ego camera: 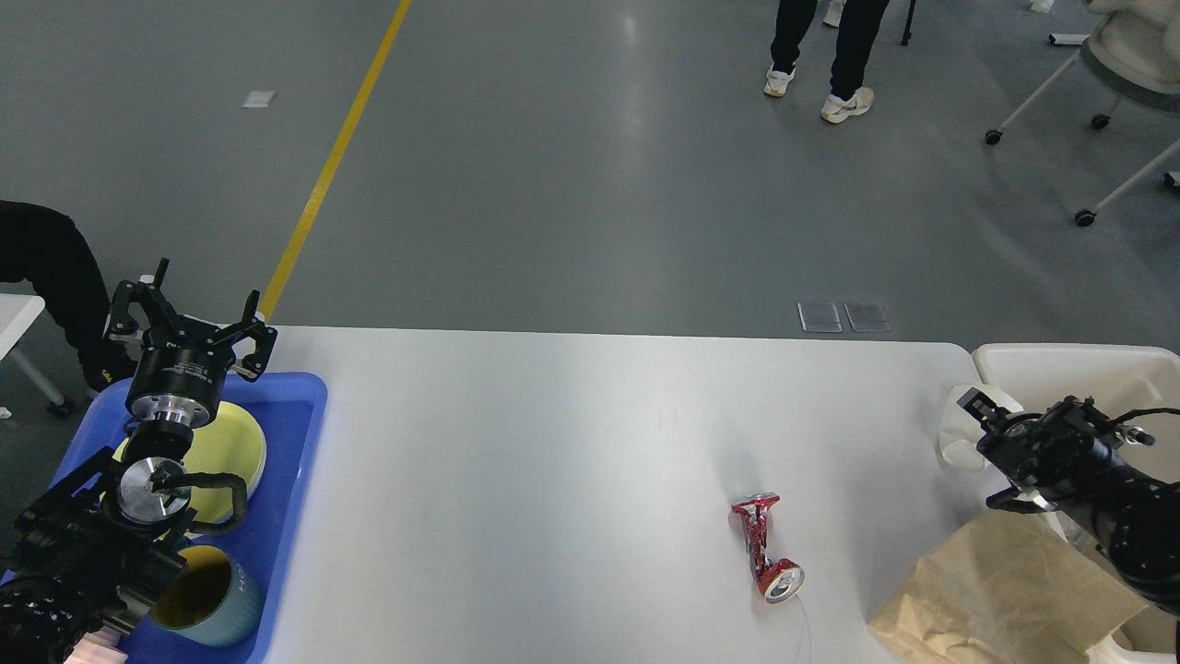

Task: Tidy desktop
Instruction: 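Move the right gripper down toward the white cup near the bin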

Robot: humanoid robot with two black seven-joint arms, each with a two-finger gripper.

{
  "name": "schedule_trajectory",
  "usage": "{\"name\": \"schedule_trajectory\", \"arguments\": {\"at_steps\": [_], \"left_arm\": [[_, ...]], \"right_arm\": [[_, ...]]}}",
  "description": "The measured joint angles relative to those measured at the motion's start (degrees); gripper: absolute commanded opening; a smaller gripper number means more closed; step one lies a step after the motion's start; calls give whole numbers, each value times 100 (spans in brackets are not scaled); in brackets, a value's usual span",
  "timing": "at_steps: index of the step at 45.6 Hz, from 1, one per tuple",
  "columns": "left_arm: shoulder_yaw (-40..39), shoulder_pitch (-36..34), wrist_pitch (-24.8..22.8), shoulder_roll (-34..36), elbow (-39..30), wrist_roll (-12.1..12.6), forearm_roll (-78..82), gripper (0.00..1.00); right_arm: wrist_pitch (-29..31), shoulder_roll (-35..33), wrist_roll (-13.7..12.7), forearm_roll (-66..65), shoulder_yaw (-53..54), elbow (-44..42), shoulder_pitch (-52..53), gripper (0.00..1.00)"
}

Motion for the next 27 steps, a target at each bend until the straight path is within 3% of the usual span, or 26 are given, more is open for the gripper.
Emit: {"name": "schedule_trajectory", "arguments": {"at_steps": [3, 6, 27], "left_arm": [[0, 0, 0, 0, 0, 0, 0, 97], [0, 0, 0, 0, 0, 0, 0, 97], [0, 0, 0, 0, 0, 0, 0, 97]], "right_arm": [[-74, 35, 0, 1, 1, 0, -40, 70], [-102, 65, 1, 1, 1, -2, -67, 64], [-303, 210, 1, 1, 114, -3, -221, 64]]}}
